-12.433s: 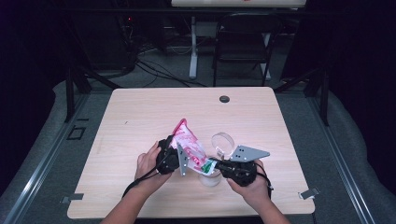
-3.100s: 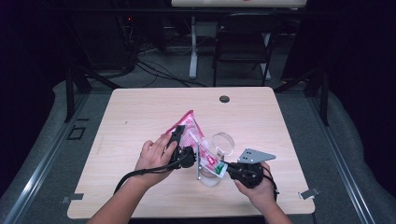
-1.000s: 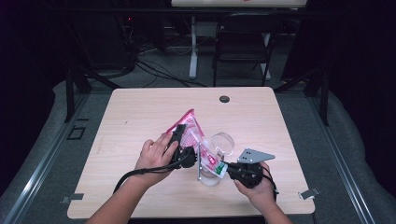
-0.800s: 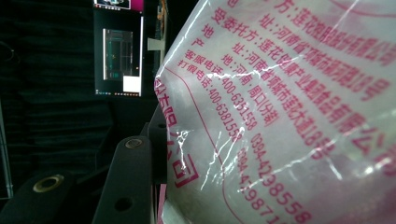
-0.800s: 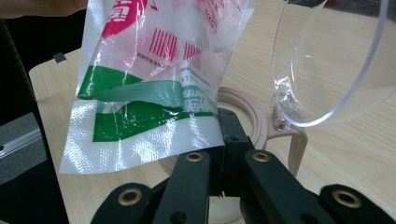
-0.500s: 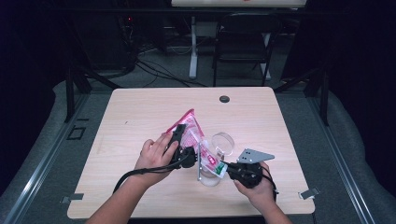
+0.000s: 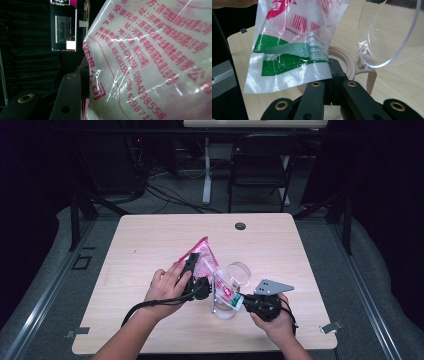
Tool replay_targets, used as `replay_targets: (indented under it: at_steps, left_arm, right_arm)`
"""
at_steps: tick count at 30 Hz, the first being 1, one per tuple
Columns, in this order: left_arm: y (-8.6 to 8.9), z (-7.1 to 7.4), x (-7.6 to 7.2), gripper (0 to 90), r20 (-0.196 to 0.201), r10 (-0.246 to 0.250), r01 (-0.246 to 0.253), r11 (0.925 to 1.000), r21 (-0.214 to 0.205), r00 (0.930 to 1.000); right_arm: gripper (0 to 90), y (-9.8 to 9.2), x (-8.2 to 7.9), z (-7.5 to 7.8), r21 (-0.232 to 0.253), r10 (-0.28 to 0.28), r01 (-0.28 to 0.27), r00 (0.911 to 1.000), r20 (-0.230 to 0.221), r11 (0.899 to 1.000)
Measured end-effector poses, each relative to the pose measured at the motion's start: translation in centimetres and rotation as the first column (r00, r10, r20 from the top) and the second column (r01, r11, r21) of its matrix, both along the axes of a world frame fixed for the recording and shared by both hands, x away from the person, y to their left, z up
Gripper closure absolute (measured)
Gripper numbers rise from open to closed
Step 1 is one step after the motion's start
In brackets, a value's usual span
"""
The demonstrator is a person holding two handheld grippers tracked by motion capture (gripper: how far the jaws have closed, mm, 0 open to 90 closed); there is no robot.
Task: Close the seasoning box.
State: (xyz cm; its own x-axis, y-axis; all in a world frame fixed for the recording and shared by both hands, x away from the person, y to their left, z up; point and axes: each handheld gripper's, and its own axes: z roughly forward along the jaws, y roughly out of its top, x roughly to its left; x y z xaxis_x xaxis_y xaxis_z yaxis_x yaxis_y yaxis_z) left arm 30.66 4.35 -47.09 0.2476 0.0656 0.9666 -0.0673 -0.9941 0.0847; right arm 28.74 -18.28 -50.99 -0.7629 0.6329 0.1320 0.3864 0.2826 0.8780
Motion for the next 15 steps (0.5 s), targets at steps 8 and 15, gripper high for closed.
replay_targets:
  at_steps: [8, 15]
  left_arm:
    - [-0.06, 0.04, -0.02, 58.5, 0.000, 0.000, 0.000, 1.0000, 0.006, 1.0000]
    - [-0.08, 0.05, 0.01, 58.5, -0.001, -0.001, 0.001, 1.0000, 0.009, 1.0000]
  right_arm:
    - [90.0, 0.00, 0.01, -0.02, -0.001, -0.003, 0.003, 1.0000, 0.000, 1.000]
    - [90.0, -0.02, 0.03, -0.04, -0.003, -0.002, 0.002, 1.0000, -0.004, 1.000]
